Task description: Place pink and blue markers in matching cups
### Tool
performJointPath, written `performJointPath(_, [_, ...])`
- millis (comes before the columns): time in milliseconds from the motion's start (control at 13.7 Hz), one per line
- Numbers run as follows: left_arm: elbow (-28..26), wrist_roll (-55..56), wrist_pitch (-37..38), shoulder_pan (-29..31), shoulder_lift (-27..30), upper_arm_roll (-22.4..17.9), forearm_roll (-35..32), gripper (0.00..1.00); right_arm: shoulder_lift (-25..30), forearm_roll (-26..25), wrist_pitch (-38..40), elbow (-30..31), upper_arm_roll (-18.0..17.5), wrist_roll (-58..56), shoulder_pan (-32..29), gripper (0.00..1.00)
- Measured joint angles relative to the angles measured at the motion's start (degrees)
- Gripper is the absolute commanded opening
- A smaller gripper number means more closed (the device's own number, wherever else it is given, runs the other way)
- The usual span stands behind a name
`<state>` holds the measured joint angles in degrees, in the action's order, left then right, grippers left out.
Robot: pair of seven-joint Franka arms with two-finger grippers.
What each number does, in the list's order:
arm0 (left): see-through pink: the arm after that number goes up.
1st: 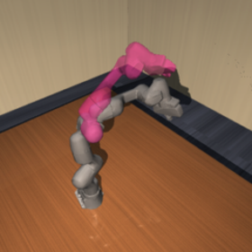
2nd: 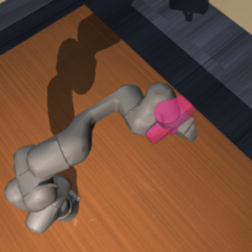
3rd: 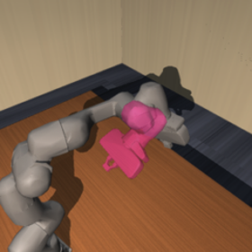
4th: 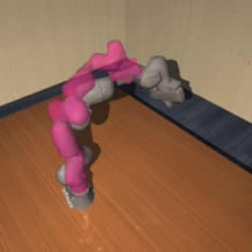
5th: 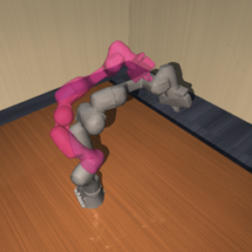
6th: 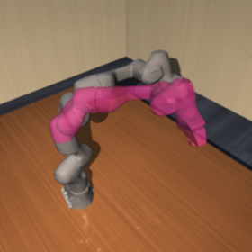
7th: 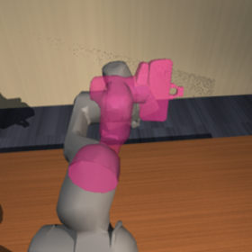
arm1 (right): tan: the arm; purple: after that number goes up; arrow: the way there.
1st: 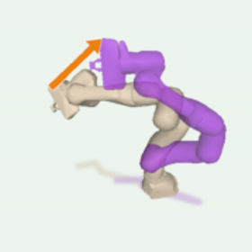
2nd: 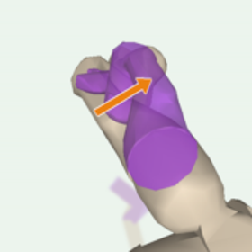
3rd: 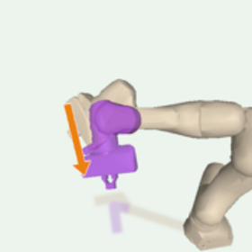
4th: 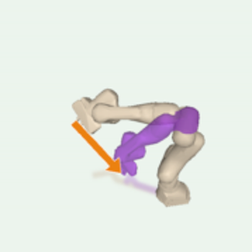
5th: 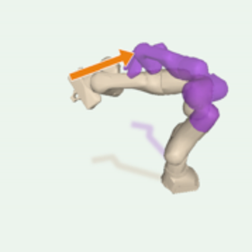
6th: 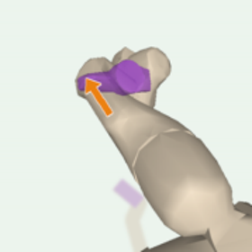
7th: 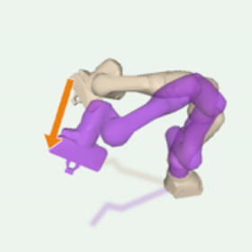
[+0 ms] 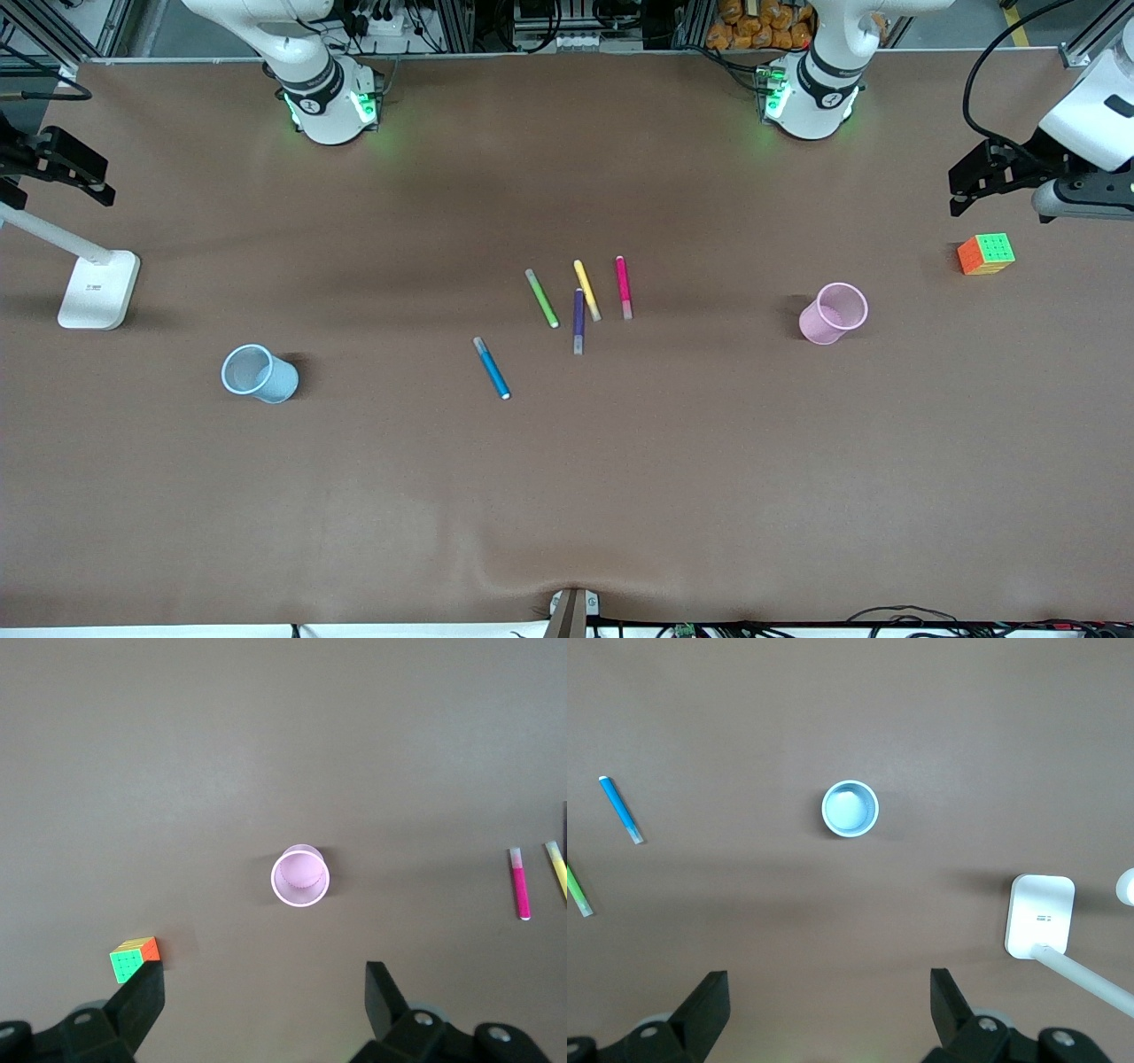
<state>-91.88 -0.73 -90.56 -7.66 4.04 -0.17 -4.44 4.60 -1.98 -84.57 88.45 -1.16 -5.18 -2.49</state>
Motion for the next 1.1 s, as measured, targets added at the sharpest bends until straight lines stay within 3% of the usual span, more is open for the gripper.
performJointPath(511, [0.69,-0.49,0.79,0.34,-2.94,-0.56,0.66,1.00,0.00,0.01,0.00,-0.10,0.07,0.02,0.00,1.00])
performJointPath(1096, [0.90,5.94,5.62,-2.19,-10.86,2.64,3.02,1.00,-0.01,0.06,0.00,-0.72,-0.14,0.01,0.17,1.00])
